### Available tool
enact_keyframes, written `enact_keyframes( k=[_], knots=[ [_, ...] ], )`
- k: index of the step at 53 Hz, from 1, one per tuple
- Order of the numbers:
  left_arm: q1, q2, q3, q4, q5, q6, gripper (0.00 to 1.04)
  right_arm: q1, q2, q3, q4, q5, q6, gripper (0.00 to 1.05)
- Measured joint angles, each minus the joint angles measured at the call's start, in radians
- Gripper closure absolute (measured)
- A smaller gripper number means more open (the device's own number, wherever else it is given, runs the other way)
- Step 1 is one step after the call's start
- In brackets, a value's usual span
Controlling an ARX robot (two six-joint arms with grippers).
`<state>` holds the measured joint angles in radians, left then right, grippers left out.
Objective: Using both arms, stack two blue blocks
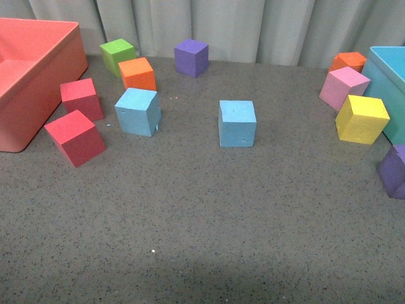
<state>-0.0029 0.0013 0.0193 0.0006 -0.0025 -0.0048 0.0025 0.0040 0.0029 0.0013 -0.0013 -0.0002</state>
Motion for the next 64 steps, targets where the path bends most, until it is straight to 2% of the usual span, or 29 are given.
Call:
enact_keyframes(
  k=[3,5,7,10,12,22,29,36,46,64],
  knots=[
    [0.0,0.0,0.0,0.0,-0.001,0.0,0.07,0.0,0.0,0.0,0.0,0.0,0.0,0.36],
    [-0.013,0.016,0.008,-0.031,-0.045,-0.019,0.07,0.0,0.0,0.0,0.0,0.0,0.0,0.3],
    [-0.032,0.093,0.044,-0.113,-0.137,-0.056,0.07,0.0,0.0,0.0,0.0,0.0,0.0,0.21],
    [-0.039,0.226,0.061,-0.091,-0.164,-0.097,0.07,0.0,0.0,0.0,0.0,0.0,0.0,0.11],
    [-0.041,0.295,0.07,-0.052,-0.166,-0.111,0.07,0.0,0.0,0.0,0.0,0.0,0.001,0.08],
    [-0.132,0.782,0.219,0.254,-0.154,-0.174,0.07,0.0,0.0,0.0,0.0,0.0,0.0,0.1],
    [-0.207,1.131,0.372,0.366,-0.148,-0.177,0.07,0.0,0.0,0.0,0.0,0.0,0.0,0.1],
    [-0.251,1.388,0.532,0.34,-0.142,-0.169,0.07,0.0,0.0,0.0,0.0,0.0,0.001,0.1],
    [-0.274,1.717,0.819,0.203,-0.108,-0.174,0.07,0.0,0.0,0.0,0.0,0.0,0.0,0.1],
    [-0.296,2.016,1.166,0.055,-0.13,-0.143,0.07,0.0,0.0,0.0,0.0,0.0,0.0,0.1]
  ],
)
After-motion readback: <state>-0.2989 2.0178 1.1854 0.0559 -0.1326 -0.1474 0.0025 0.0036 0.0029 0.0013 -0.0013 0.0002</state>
